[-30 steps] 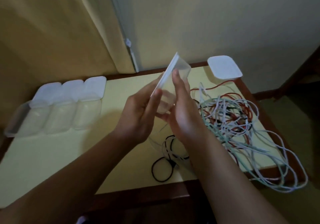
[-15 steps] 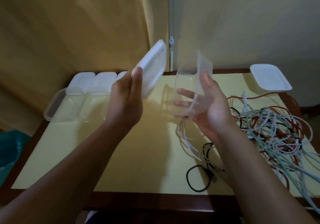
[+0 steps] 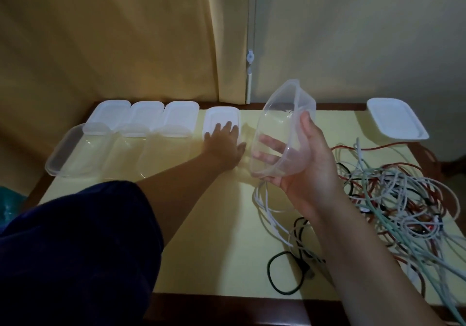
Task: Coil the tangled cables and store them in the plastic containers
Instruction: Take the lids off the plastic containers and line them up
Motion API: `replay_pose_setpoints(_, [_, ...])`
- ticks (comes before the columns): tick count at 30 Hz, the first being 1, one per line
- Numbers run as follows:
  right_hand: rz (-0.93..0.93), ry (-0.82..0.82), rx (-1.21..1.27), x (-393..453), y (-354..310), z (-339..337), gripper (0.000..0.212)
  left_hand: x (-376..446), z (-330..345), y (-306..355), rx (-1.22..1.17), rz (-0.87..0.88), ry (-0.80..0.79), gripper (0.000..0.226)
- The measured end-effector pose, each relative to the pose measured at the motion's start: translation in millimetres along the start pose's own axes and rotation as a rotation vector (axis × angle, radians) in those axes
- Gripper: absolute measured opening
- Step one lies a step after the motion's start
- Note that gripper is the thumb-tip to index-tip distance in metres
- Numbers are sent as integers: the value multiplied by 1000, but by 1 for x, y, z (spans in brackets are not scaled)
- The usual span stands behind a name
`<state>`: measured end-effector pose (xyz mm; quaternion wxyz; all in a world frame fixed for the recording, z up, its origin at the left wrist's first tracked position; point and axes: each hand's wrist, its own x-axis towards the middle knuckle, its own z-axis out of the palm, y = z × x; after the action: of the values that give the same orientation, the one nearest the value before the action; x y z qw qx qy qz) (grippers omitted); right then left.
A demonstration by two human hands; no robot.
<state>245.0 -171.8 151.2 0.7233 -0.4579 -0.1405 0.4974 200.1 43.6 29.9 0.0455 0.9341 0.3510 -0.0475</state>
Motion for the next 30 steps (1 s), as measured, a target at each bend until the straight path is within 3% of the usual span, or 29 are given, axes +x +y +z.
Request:
replay_pose_setpoints(6, [17, -17, 37, 2, 1, 1, 32, 20, -2, -11, -88, -36, 67, 59])
replay_pose_setpoints(16, [30, -29, 41, 4, 5, -6, 47, 26, 8, -18, -46, -85, 99, 63])
replay_pose_setpoints(21, [64, -16, 83, 4, 4, -5, 47, 16, -1, -17, -46, -31, 173, 64])
replay_pose_setpoints(23, [97, -39, 157, 4, 2, -6, 45, -1, -11, -12, -154, 54, 251, 63])
replay_pose_setpoints(26, [132, -62, 292, 1, 4, -10, 69, -58, -24, -8, -342, 231, 366, 59])
replay_pose_setpoints(28, [135, -125, 343, -1, 7, -10, 92, -110, -21, -15, -356, 307, 462, 50])
replay_pose_setpoints(30, [123, -179, 316, -6, 13, -6, 98, -161, -7, -32, -333, 348, 485, 43])
